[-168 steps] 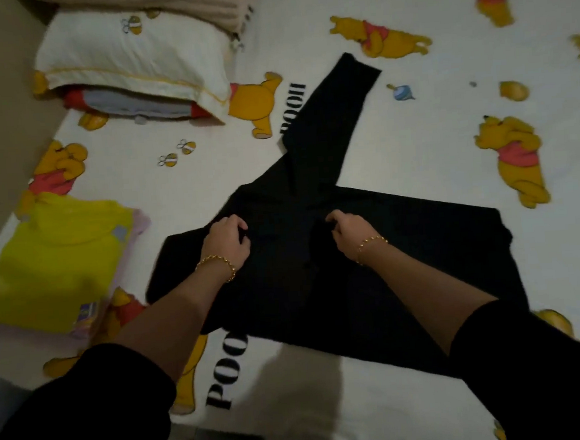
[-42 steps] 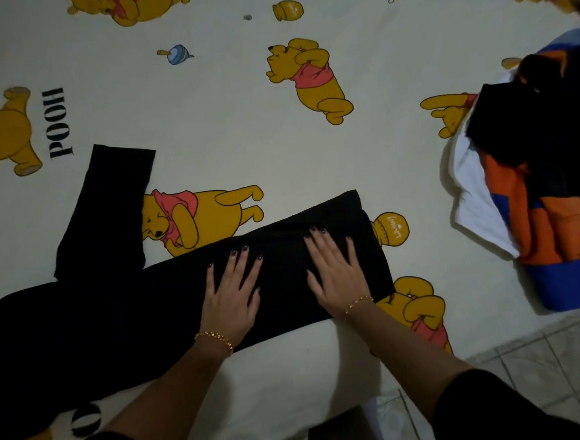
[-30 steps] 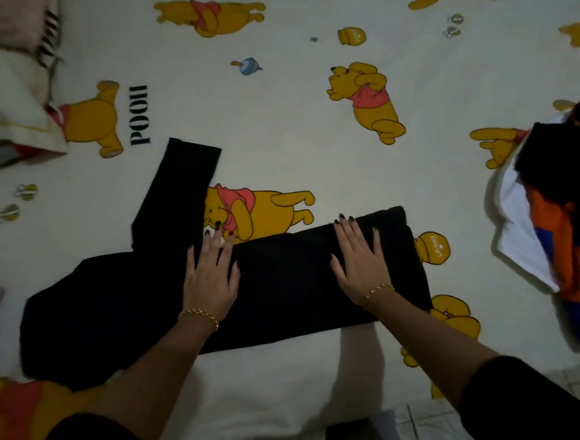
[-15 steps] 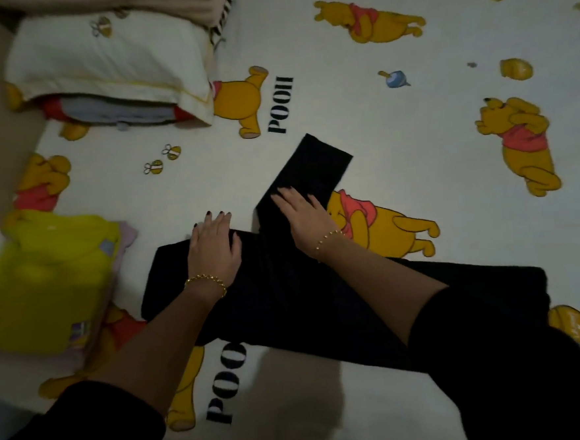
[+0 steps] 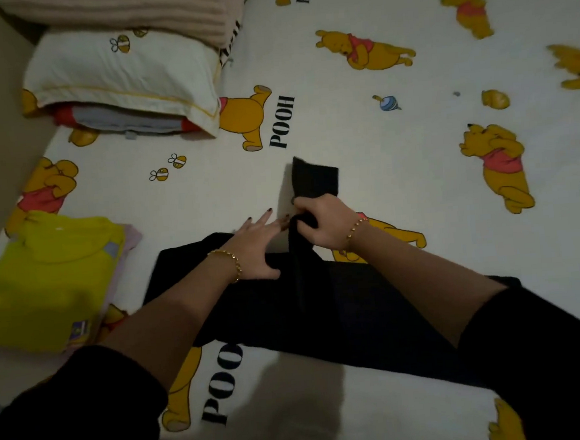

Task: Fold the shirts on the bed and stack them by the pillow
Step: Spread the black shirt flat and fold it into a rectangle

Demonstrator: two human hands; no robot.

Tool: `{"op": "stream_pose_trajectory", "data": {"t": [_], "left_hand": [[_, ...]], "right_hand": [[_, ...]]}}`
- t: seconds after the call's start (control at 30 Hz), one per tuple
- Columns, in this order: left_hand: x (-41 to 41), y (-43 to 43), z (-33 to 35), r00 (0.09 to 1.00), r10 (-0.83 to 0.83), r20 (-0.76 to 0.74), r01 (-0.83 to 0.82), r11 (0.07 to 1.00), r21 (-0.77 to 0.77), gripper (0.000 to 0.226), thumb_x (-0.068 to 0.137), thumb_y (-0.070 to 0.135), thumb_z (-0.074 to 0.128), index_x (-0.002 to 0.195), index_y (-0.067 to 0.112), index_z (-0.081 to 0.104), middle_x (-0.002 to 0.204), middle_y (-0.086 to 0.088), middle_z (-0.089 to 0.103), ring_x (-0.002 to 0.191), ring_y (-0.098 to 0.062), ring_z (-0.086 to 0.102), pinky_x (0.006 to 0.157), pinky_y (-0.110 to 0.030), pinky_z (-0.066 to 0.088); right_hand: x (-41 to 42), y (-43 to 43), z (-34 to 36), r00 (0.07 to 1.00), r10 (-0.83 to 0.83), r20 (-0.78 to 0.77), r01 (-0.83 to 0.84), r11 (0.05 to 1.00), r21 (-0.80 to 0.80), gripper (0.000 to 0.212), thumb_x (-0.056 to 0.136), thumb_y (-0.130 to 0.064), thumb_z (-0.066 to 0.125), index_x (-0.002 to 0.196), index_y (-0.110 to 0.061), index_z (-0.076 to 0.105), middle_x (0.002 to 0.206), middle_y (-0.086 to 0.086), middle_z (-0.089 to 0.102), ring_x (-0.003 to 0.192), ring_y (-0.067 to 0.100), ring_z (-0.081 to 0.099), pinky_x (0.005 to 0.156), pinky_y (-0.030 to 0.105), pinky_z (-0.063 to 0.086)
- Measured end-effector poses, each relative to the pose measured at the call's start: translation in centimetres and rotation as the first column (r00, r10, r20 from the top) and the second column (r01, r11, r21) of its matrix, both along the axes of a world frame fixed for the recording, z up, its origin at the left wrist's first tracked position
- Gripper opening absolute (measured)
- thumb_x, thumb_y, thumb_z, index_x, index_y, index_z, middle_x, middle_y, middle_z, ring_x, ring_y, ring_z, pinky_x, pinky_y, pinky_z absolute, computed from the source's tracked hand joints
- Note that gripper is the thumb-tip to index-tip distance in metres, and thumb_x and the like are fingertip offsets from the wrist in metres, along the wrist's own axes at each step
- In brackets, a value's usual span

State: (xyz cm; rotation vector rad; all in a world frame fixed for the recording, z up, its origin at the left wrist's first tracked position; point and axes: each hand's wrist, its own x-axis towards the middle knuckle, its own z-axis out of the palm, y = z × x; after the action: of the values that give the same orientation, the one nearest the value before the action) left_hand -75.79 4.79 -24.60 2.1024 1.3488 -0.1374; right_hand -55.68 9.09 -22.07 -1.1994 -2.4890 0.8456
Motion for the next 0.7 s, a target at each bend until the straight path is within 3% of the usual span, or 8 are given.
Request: {"op": "stream_pose_trajectory", "data": {"t": [0.1,0.2,0.3,0.4,0.47,0.53,0.6,0.7], "left_hand": [[2.9,0.3,1.6,0.994,-0.106,-0.010,0.107,0.994,0.030,0.055,0.070,0.049,0.071,0.118,0.026,0.055,0.125,0.012,0.048,0.127,-0.007,0.035,0.119,-0.039,0.000],[4.3,-0.3,2.9,0.994,-0.096,0.055,0.094,0.994,0.047,0.016,0.078,0.040,0.066,0.083,0.027,0.058,0.089,0.004,0.062,0.091,-0.013,0.056,0.118,-0.037,0.016],[4.6,-1.1,4.0,0.988,0.055,0.143,-0.051,0.998,-0.031,0.016,0.085,0.032,0.059,0.096,0.020,0.062,0.084,-0.005,0.066,0.077,-0.020,0.061,0.087,-0.037,0.049],[4.9,-1.7,5.3,0.969,0.151,0.197,-0.148,0.989,-0.029,0.010,0.090,0.022,0.058,0.084,0.025,0.051,0.073,-0.004,0.060,0.061,-0.018,0.055,0.062,-0.029,0.043],[5.1,-2.0,5.9,0.975,0.154,0.163,-0.155,0.988,-0.008,0.014,0.090,0.024,0.060,0.088,0.022,0.046,0.075,-0.001,0.058,0.061,-0.015,0.054,0.059,-0.027,0.042],[5.3,-2.4,6.3,0.988,0.114,0.103,-0.112,0.993,-0.030,0.027,0.085,0.029,0.068,0.095,0.021,0.044,0.081,0.002,0.057,0.067,-0.012,0.056,0.060,-0.024,0.045],[5.3,-2.7,6.4,0.998,0.057,0.015,-0.056,0.996,-0.066,0.046,0.074,0.032,0.078,0.102,0.022,0.043,0.087,0.004,0.056,0.077,-0.014,0.059,0.067,-0.026,0.051],[4.8,-3.0,5.8,0.991,0.001,-0.132,-0.002,1.000,-0.003,0.045,0.074,0.029,0.078,0.106,0.022,0.047,0.100,-0.002,0.060,0.092,-0.021,0.059,0.078,-0.032,0.052]], "right_hand": [[2.6,-1.1,2.0,0.997,-0.080,-0.021,0.081,0.996,0.041,0.014,0.082,-0.026,0.051,0.086,-0.014,0.057,0.062,-0.002,0.056,0.054,0.016,0.048,0.056,0.027,0.037],[5.3,-2.1,3.1,0.987,-0.160,0.023,0.160,0.987,0.000,0.014,0.083,-0.028,0.052,0.085,-0.016,0.058,0.062,0.000,0.057,0.055,0.017,0.050,0.058,0.027,0.038],[7.9,-2.9,4.4,0.974,-0.200,0.104,0.210,0.973,-0.098,0.015,0.089,-0.031,0.057,0.082,-0.017,0.057,0.065,-0.003,0.054,0.058,0.009,0.048,0.062,0.025,0.033],[10.2,-4.1,4.9,0.944,-0.145,0.295,0.222,0.944,-0.245,0.040,0.085,-0.060,0.053,0.071,-0.022,0.054,0.065,-0.004,0.052,0.065,0.015,0.050,0.062,0.028,0.037],[11.4,-5.1,4.8,0.883,-0.076,0.463,0.235,0.925,-0.297,0.042,0.078,-0.072,0.049,0.074,-0.031,0.054,0.072,-0.007,0.054,0.077,0.019,0.053,0.072,0.029,0.039],[12.4,-6.1,4.6,0.777,-0.007,0.629,0.219,0.940,-0.261,0.054,0.077,-0.073,0.053,0.110,-0.031,0.060,0.102,-0.004,0.061,0.103,0.023,0.054,0.092,0.036,0.037],[13.1,-6.8,3.9,0.668,0.017,0.744,0.182,0.965,-0.186,0.063,0.079,-0.064,0.058,0.132,-0.030,0.050,0.122,0.001,0.058,0.120,0.023,0.048,0.105,0.044,0.026],[14.1,-7.5,3.1,0.613,-0.061,0.788,0.137,0.990,-0.030,0.046,0.085,-0.047,0.058,0.128,-0.034,0.052,0.113,0.000,0.061,0.119,0.018,0.050,0.110,0.054,0.014]]}}
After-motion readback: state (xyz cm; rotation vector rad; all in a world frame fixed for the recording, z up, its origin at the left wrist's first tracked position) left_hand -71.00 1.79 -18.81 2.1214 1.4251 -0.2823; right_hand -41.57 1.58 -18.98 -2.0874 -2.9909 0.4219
